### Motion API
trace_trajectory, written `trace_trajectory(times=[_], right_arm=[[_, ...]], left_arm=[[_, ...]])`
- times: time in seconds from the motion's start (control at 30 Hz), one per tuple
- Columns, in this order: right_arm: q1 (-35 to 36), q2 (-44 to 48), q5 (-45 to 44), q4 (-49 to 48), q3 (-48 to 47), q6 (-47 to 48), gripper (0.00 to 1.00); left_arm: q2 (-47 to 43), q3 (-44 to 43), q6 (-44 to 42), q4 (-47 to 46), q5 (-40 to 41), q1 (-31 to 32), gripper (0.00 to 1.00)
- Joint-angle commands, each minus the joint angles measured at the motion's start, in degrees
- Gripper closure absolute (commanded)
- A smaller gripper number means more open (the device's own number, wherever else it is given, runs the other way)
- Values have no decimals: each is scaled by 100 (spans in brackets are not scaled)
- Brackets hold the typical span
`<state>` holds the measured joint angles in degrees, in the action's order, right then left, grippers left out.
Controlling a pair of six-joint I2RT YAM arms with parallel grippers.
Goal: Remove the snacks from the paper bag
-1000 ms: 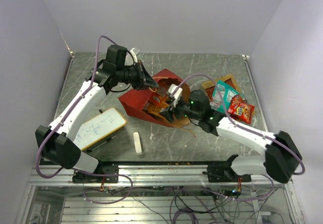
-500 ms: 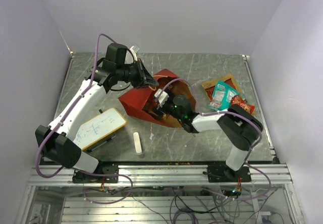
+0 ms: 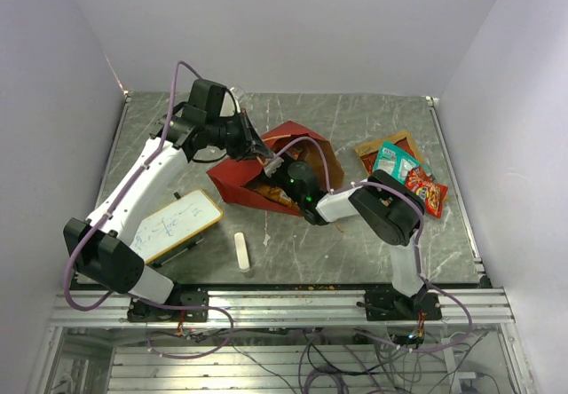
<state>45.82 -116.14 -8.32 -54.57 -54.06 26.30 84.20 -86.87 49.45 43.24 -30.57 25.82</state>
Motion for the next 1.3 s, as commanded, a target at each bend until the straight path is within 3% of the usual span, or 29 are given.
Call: trace_trajectory(times=[0.0,0.2,0.3,0.5,0.73,0.9,1.13,1.27], right_arm=[[-7,-241,-619,-288,-56,66,54],[-5,242,-81,-301,298,107,82],[-3,551,208,-174,488,101,100],[-4,1305,622,440,846,-509,100],[4,2315,2317,1523,1379,-1797,100],[-1,3247,2151,1747,1930,-1926,100],[-1,4688,1644,3288,2009,-1797,100],[-3,5407,1369,4749,1585,-2009,100]], left_arm=[[-232,3,-92,615,33,68,93],[-448,323,137,326,47,61,93],[-410,235,83,333,67,58,93],[-502,570,424,-415,-140,71,93],[-506,838,594,-1106,-269,69,93],[-539,955,626,-1357,-326,78,93],[-654,1140,809,-1609,-375,81,93],[-650,1164,847,-1631,-433,80,93]])
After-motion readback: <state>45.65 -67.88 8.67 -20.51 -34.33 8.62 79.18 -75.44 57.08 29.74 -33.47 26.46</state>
